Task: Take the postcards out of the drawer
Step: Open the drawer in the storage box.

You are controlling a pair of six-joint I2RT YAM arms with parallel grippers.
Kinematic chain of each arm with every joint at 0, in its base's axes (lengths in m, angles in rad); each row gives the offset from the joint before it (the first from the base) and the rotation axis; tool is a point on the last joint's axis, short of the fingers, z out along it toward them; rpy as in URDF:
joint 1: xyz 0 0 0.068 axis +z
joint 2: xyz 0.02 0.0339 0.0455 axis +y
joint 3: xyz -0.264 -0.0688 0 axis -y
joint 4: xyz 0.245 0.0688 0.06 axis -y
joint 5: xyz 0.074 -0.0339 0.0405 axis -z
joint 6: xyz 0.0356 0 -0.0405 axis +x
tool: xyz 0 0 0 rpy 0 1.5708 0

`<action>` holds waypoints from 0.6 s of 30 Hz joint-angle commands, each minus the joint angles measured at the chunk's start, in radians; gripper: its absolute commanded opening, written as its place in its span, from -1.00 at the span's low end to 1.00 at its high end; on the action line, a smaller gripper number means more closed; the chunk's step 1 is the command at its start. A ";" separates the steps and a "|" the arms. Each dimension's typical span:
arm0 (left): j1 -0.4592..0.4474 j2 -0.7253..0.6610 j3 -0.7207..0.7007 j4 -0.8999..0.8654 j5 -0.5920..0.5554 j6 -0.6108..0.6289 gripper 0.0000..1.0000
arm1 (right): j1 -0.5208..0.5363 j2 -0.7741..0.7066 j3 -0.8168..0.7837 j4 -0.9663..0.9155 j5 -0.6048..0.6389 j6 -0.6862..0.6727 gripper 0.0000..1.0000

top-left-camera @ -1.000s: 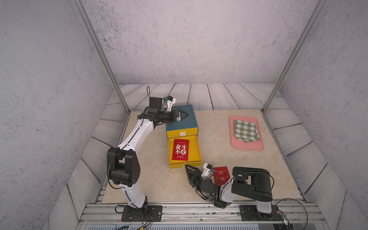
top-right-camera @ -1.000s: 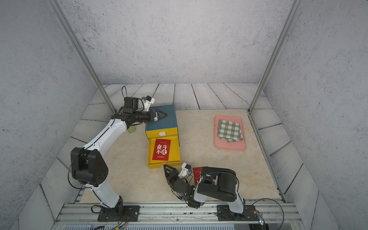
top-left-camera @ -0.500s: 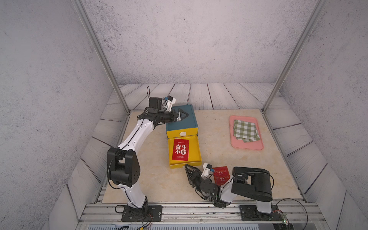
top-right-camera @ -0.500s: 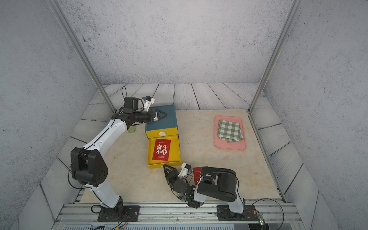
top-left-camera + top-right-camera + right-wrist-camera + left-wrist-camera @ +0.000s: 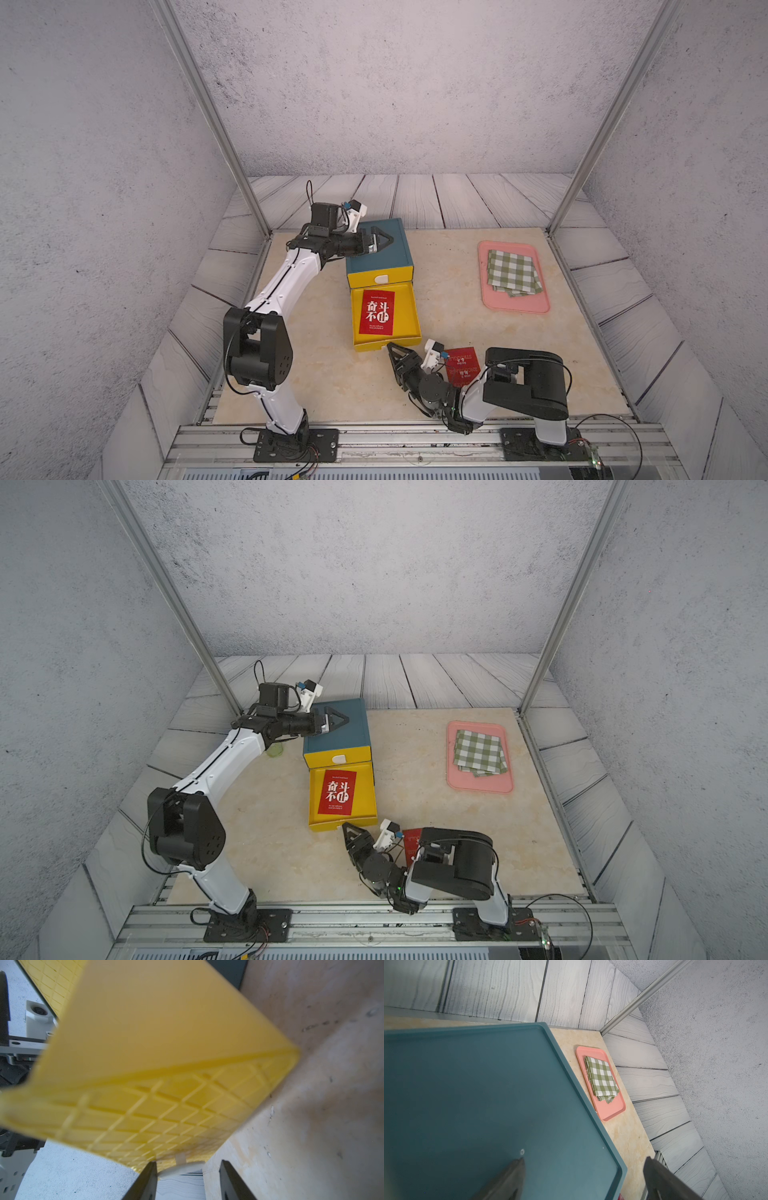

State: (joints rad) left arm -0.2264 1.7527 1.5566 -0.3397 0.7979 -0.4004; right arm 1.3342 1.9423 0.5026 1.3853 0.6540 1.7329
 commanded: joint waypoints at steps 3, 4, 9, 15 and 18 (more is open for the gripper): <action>0.004 0.009 -0.031 -0.073 -0.028 -0.007 0.92 | -0.018 0.000 0.006 0.009 0.008 -0.016 0.03; 0.004 0.008 -0.031 -0.074 -0.028 -0.008 0.92 | -0.019 0.003 0.011 0.009 0.004 -0.016 0.03; 0.004 0.007 -0.030 -0.076 -0.028 -0.006 0.91 | -0.024 0.012 0.030 0.007 -0.011 -0.021 0.03; 0.004 0.008 -0.032 -0.076 -0.028 -0.008 0.91 | -0.027 0.031 0.048 0.008 -0.029 -0.018 0.03; 0.004 0.005 -0.032 -0.075 -0.028 -0.006 0.92 | -0.027 0.032 0.051 0.003 -0.037 -0.019 0.03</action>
State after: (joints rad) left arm -0.2264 1.7527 1.5566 -0.3397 0.7979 -0.4004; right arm 1.3121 1.9427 0.5396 1.3880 0.6273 1.7267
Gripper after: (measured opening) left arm 0.958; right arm 0.516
